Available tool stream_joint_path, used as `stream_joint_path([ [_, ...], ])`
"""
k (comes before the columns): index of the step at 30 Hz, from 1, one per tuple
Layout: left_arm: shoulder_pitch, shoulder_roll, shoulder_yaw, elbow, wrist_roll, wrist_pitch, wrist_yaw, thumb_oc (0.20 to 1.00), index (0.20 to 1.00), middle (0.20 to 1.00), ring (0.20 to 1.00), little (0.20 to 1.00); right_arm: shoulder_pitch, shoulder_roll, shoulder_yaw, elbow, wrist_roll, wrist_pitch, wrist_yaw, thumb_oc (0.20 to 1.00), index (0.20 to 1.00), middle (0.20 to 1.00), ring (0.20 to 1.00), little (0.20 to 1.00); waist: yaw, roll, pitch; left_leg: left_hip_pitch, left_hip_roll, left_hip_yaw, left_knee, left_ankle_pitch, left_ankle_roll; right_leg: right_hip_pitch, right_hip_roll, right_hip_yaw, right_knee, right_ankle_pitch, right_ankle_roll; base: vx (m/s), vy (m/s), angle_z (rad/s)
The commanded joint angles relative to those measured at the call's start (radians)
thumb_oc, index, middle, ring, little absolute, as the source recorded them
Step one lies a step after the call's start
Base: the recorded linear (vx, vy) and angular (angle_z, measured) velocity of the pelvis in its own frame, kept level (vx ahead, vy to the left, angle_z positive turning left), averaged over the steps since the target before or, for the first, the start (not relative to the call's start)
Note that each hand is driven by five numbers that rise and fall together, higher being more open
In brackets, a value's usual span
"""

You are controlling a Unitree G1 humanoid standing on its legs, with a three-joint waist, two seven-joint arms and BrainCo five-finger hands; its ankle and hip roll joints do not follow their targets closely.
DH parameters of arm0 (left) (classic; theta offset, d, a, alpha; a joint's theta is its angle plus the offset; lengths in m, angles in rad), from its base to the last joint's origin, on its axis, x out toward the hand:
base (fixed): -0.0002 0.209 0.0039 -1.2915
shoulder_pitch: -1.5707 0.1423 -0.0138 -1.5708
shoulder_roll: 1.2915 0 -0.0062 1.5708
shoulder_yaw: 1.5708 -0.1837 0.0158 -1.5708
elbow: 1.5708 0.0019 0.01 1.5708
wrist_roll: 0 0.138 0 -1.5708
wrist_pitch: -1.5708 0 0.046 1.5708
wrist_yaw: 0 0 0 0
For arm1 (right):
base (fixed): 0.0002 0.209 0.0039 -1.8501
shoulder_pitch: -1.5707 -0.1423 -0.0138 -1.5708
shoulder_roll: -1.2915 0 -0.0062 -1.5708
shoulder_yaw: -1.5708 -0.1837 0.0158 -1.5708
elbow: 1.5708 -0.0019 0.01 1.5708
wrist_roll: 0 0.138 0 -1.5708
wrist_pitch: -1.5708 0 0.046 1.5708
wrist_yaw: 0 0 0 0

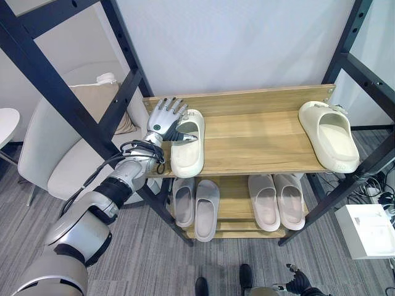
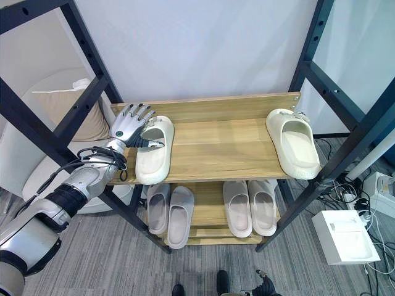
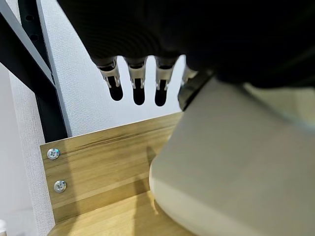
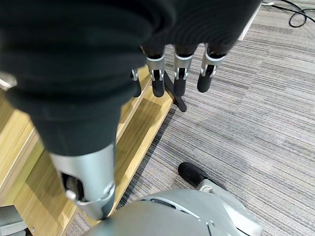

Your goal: Arrange the slippers neatly on the shoe rack.

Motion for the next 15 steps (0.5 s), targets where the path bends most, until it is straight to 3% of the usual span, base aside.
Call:
stream_joint_path([
  [1, -0.187, 0.128, 0.054, 0.115, 0.006, 0.049, 0.011, 0.758, 0.758, 0.758, 0.758, 0.758, -0.004, 0.002, 0.029, -0.05, -0.009, -0.006, 0.006, 1.0, 1.0, 1.0, 1.0, 1.0, -0.029, -0.033, 0.043, 0.064, -0.001, -0.028, -0.001, -0.051, -0.032, 0.105, -0.056, 0.013, 0.001, -0.112, 0.103, 0.0, 0.0, 0.0],
  [2, -0.189, 0.138, 0.061, 0.101, 0.0, 0.048, 0.015, 0.583, 0.583, 0.583, 0.583, 0.583, 0.0, 0.001, 0.026, -0.052, -0.008, -0.005, 0.007, 1.0, 1.0, 1.0, 1.0, 1.0, -0.028, -0.032, 0.042, 0.064, -0.002, -0.028, -0.001, -0.051, -0.033, 0.106, -0.056, 0.012, 0.001, -0.112, 0.103, 0.0, 0.0, 0.0],
  [3, -0.188, 0.144, 0.068, 0.091, -0.006, 0.046, 0.016, 0.2, 0.2, 0.2, 0.2, 0.2, 0.001, 0.0, 0.025, -0.054, -0.008, -0.003, 0.007, 1.0, 1.0, 1.0, 1.0, 1.0, -0.028, -0.032, 0.042, 0.065, -0.002, -0.029, -0.001, -0.051, -0.033, 0.107, -0.056, 0.012, 0.001, -0.113, 0.103, 0.0, 0.0, 0.0],
  [15, -0.193, 0.185, 0.097, 0.038, -0.009, 0.054, 0.016, 0.2, 0.2, 0.2, 0.2, 0.2, 0.003, 0.005, 0.026, -0.071, -0.007, 0.003, 0.018, 1.0, 1.0, 1.0, 1.0, 1.0, -0.021, -0.031, 0.04, 0.07, -0.001, -0.03, -0.001, -0.053, -0.033, 0.114, -0.054, 0.009, 0.001, -0.118, 0.101, 0.0, 0.0, 0.0],
])
